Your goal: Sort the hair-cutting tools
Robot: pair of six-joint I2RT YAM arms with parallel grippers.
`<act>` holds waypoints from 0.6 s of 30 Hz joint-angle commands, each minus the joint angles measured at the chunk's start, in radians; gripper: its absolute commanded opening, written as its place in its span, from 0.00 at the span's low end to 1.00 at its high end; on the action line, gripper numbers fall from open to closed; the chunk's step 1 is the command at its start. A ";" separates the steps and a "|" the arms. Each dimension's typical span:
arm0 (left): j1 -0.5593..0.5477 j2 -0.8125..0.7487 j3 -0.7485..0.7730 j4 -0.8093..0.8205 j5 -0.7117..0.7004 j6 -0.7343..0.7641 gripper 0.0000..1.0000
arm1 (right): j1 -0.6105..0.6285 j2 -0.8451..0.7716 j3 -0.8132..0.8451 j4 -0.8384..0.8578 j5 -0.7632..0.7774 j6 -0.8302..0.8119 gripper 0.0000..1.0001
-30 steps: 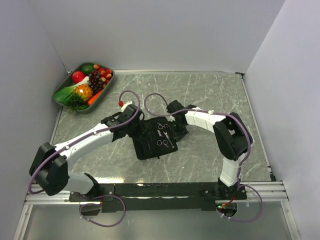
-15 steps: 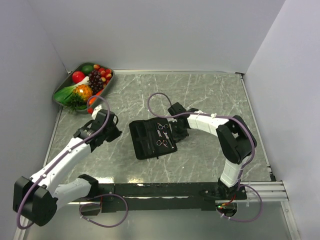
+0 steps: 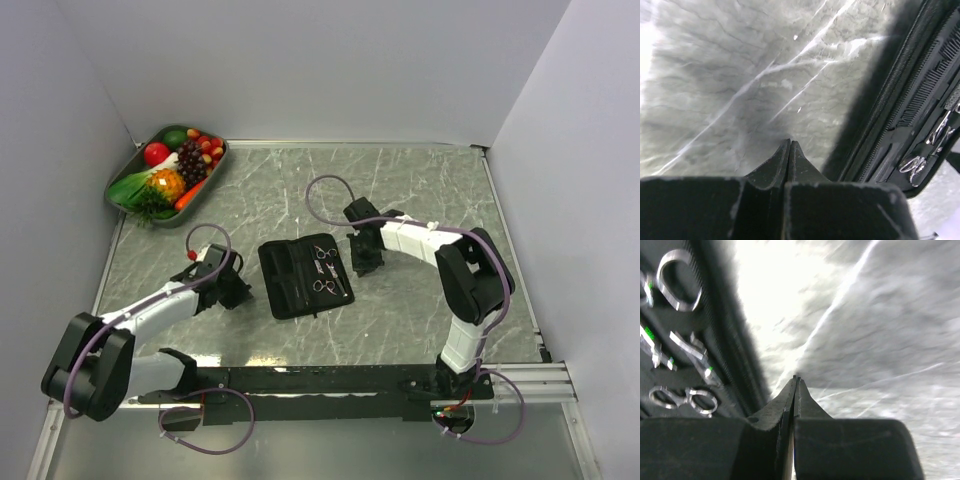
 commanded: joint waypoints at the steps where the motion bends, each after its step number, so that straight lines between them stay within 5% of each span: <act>1: 0.009 0.024 -0.048 0.222 0.073 -0.076 0.01 | -0.037 0.017 0.064 -0.013 0.039 -0.031 0.00; 10: 0.015 0.182 -0.104 0.469 0.171 -0.102 0.01 | -0.054 0.059 0.024 0.094 -0.153 -0.051 0.00; 18: 0.015 0.149 -0.132 0.586 0.194 -0.067 0.01 | -0.048 0.109 -0.011 0.245 -0.372 -0.078 0.00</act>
